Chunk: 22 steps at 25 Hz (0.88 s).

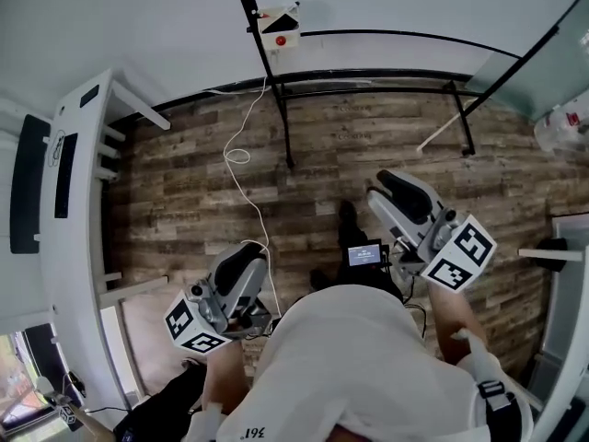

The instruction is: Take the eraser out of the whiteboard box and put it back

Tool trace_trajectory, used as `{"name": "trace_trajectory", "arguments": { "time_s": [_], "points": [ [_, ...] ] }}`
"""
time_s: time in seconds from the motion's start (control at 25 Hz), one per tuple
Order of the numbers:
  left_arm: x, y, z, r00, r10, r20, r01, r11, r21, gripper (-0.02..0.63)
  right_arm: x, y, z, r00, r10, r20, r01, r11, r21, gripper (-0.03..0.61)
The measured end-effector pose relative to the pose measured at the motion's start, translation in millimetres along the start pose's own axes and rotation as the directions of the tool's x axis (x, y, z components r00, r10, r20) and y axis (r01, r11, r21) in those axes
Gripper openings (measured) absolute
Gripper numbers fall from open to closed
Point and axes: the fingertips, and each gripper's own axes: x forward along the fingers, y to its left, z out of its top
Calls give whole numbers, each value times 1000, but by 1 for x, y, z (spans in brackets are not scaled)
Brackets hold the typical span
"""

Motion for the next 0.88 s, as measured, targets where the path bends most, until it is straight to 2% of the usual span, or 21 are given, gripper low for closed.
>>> {"name": "trace_trajectory", "arguments": {
  "time_s": [0.56, 0.88],
  "points": [
    [147, 107, 18, 999, 51, -3, -51, 999, -7, 57, 95, -156, 51, 995, 72, -66, -72, 997, 10, 138],
    [207, 152, 28, 994, 104, 9, -104, 995, -1, 57, 133, -218, 75, 988, 125, -93, -123, 992, 21, 138]
  ]
}}
